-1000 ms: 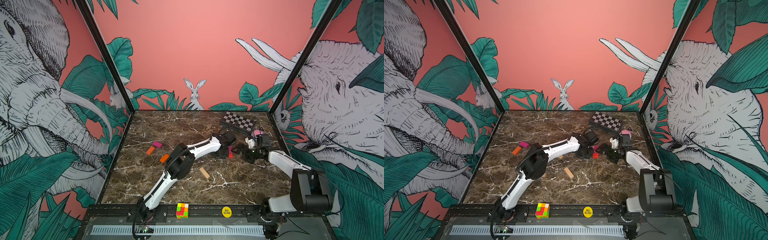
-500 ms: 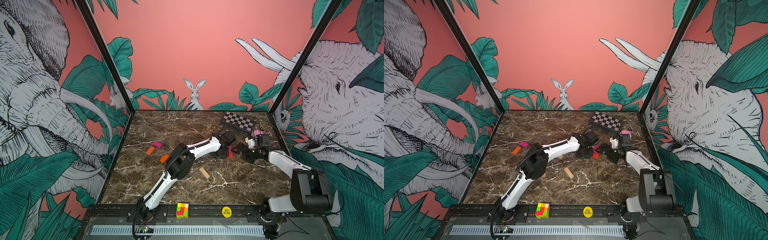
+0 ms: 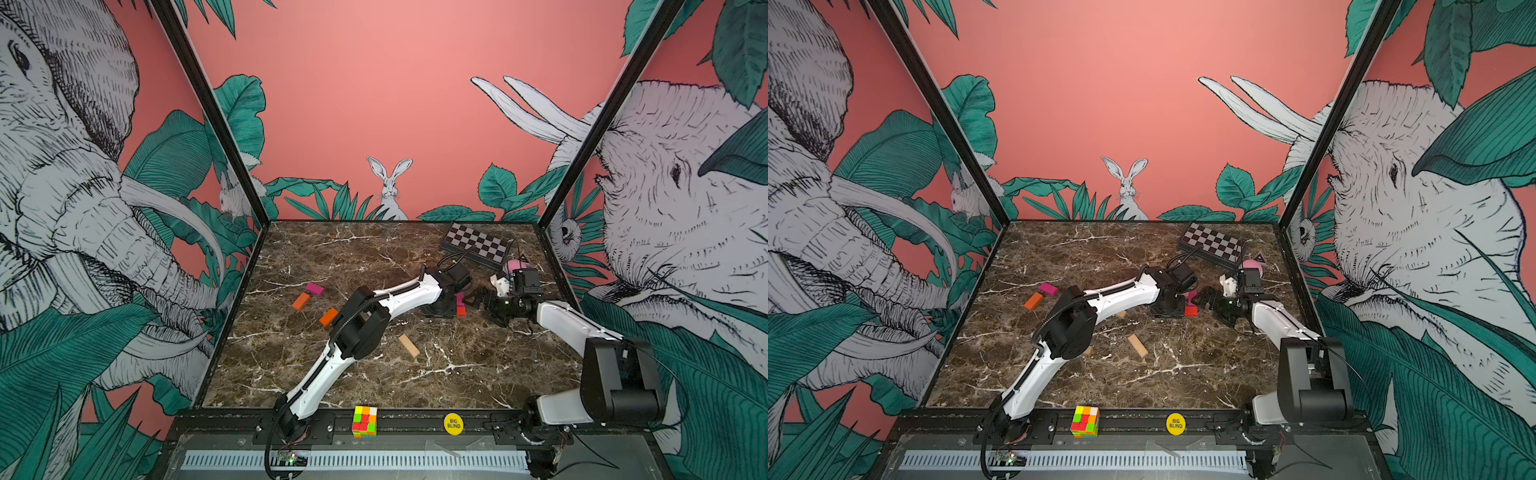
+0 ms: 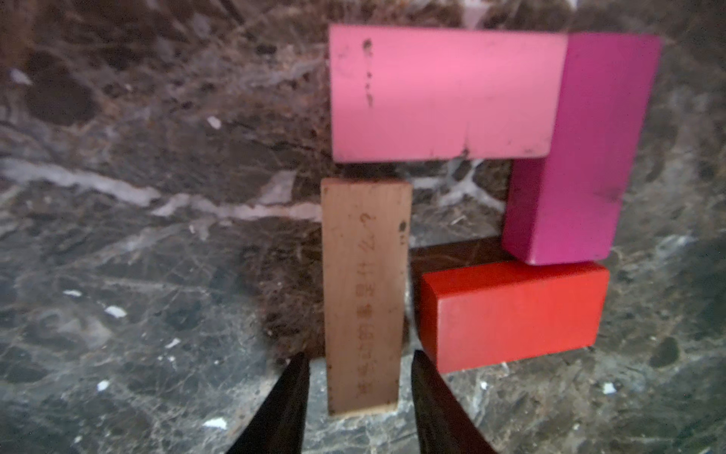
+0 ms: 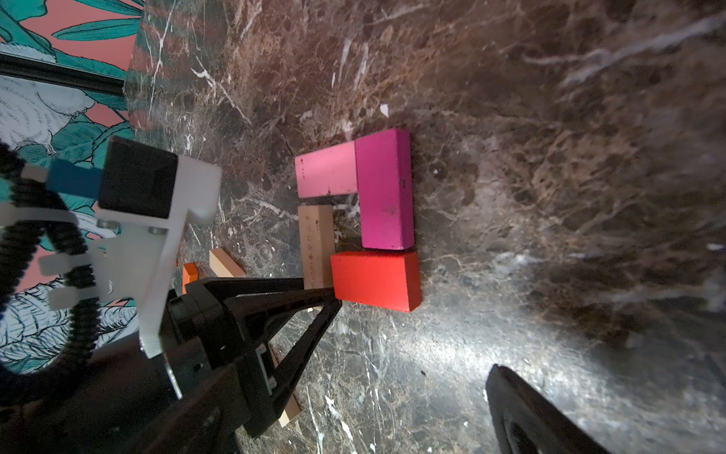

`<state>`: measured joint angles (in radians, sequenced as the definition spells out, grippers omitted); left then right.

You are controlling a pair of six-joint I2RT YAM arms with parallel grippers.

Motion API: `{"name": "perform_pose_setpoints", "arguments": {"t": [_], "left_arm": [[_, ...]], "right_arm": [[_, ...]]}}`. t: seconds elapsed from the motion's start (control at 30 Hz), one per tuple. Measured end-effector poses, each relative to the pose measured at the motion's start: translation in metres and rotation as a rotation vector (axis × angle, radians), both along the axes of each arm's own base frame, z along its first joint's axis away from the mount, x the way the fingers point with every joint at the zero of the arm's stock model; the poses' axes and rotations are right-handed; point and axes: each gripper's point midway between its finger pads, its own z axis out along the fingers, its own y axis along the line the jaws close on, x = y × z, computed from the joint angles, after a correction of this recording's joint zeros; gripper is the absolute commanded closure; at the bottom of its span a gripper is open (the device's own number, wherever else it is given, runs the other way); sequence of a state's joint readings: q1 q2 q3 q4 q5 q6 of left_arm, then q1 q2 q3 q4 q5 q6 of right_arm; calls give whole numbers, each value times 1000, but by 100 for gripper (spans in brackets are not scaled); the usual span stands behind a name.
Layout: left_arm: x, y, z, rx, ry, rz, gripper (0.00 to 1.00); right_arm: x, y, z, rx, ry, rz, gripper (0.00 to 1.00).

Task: Assemble the letter p with building blocks
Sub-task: Adjust the building block at the center of the board.

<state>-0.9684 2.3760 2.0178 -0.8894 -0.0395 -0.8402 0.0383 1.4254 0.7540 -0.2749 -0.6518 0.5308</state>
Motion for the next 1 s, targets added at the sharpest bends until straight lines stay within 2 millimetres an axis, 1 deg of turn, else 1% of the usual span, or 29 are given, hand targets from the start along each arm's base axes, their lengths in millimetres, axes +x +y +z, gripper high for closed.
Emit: {"name": "perform_pose_setpoints", "arguments": {"t": [0.13,0.27,0.37,0.43,0.5,0.63,0.7,0.77,0.83,1.0], "left_arm": [[-4,7,0,15,6,-1,53],[-12,18,0,36,17,-6,53],[-19,25,7,40,17,-17,52],[-21,28,17,31,7,-24,51],[-23,31,31,12,-10,-35,51],[-23,31,66,-54,-64,-57,51],[-22,33,79,-83,-90,-63,56],[-21,36,85,-104,-101,-75,60],[-16,39,84,-119,-94,-84,68],[0,49,68,-130,-56,-102,70]], "right_arm": [[-1,0,0,0,4,0,1],[-2,0,-1,-1,9,0,1],[-2,0,-1,-1,11,0,1],[-2,0,-1,-1,11,0,1],[-2,0,-1,0,11,-1,1],[0,0,-1,6,15,-10,1],[2,1,-2,14,18,-17,1],[5,2,-4,27,23,-24,1],[8,3,-7,39,28,-32,1],[12,4,-18,57,42,-51,1]]}}
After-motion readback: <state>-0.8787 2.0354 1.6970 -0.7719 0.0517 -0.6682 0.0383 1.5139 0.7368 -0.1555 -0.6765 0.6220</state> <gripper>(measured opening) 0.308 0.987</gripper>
